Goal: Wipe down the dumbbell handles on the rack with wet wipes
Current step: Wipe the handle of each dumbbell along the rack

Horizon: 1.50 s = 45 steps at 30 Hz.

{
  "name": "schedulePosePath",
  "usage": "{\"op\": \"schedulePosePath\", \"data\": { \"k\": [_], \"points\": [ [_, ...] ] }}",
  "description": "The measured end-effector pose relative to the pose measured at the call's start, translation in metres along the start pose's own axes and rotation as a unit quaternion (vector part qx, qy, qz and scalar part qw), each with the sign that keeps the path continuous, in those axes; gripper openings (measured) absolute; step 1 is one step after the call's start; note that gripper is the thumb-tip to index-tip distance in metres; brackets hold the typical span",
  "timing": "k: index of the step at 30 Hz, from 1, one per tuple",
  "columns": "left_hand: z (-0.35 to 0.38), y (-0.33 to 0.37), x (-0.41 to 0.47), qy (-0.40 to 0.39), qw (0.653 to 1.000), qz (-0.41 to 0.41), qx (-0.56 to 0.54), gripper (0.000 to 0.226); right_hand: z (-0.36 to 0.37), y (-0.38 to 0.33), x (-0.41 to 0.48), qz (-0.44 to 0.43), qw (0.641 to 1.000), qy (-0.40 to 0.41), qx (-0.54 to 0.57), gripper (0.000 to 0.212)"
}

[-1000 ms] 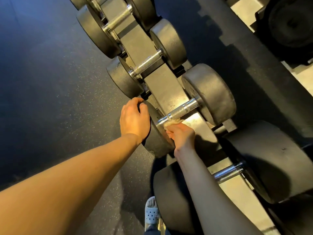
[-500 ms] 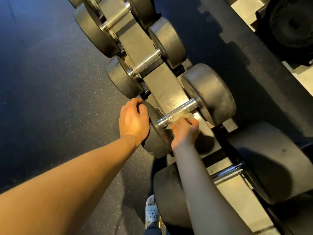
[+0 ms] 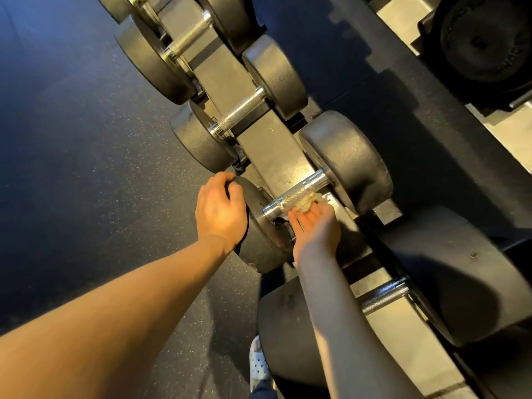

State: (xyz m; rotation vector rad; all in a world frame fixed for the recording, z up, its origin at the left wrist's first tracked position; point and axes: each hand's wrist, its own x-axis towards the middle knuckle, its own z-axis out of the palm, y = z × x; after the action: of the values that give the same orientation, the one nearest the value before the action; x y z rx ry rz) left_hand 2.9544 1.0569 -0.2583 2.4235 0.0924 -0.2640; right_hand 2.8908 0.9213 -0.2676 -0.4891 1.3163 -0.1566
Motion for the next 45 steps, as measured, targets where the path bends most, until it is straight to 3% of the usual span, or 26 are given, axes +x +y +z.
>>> {"op": "schedulePosePath", "data": {
  "k": [4,7,9,11,13,14,19,23,27,30,32,36,39,42,45],
  "points": [
    [0.0,0.0,0.0,0.002,1.0,0.002,0.002,0.048,-0.005,0.005,0.003,-0.033,0.999,-0.017,0.024,0.02],
    [0.0,-0.001,0.0,0.001,1.0,0.006,0.0,0.047,-0.012,-0.005,0.009,0.044,0.987,-0.091,0.129,0.021],
    [0.0,-0.001,0.001,0.003,1.0,0.005,-0.002,0.047,-0.017,-0.007,0.012,0.063,0.958,-0.152,0.234,0.041],
    [0.001,-0.002,0.001,0.004,1.0,0.003,-0.002,0.047,-0.018,-0.003,0.017,0.058,0.953,-0.152,0.256,0.063],
    [0.001,-0.002,0.001,0.005,1.0,0.005,-0.003,0.047,-0.011,-0.003,0.02,0.072,0.967,-0.121,0.211,0.026],
    [0.001,-0.003,0.001,0.005,1.0,0.006,-0.002,0.047,-0.008,-0.001,0.023,0.069,0.978,-0.098,0.171,0.019],
    [0.001,-0.003,0.002,0.003,1.0,0.009,0.001,0.048,-0.004,0.013,0.024,-0.014,0.998,-0.023,-0.048,0.021],
    [0.001,-0.002,0.002,0.004,1.0,0.012,0.0,0.049,0.007,0.022,0.013,-0.1,0.976,-0.015,-0.195,0.031],
    [0.001,-0.003,0.001,0.001,1.0,0.015,0.001,0.048,-0.006,0.021,0.006,-0.089,0.903,-0.102,-0.407,0.02],
    [0.0,-0.002,0.002,0.001,1.0,0.014,0.001,0.048,-0.012,0.006,0.002,-0.077,0.909,-0.129,-0.389,0.022],
    [0.0,-0.001,0.001,-0.001,1.0,0.015,0.003,0.049,-0.011,-0.008,0.001,-0.062,0.946,-0.116,-0.296,0.036],
    [-0.001,0.0,0.001,-0.001,1.0,0.014,0.002,0.048,-0.004,-0.026,0.012,-0.125,0.978,-0.05,-0.157,0.026],
    [0.0,-0.002,0.002,-0.002,1.0,0.016,0.0,0.05,-0.002,-0.007,0.002,-0.096,0.972,-0.041,-0.211,0.024],
    [0.0,-0.003,0.001,0.001,1.0,0.012,0.0,0.047,-0.013,0.016,-0.009,-0.077,0.935,-0.118,-0.325,0.014],
    [-0.001,0.0,0.0,0.0,1.0,0.015,0.001,0.048,-0.012,0.0,0.001,-0.11,0.965,-0.045,-0.233,0.015]
  ]
}}
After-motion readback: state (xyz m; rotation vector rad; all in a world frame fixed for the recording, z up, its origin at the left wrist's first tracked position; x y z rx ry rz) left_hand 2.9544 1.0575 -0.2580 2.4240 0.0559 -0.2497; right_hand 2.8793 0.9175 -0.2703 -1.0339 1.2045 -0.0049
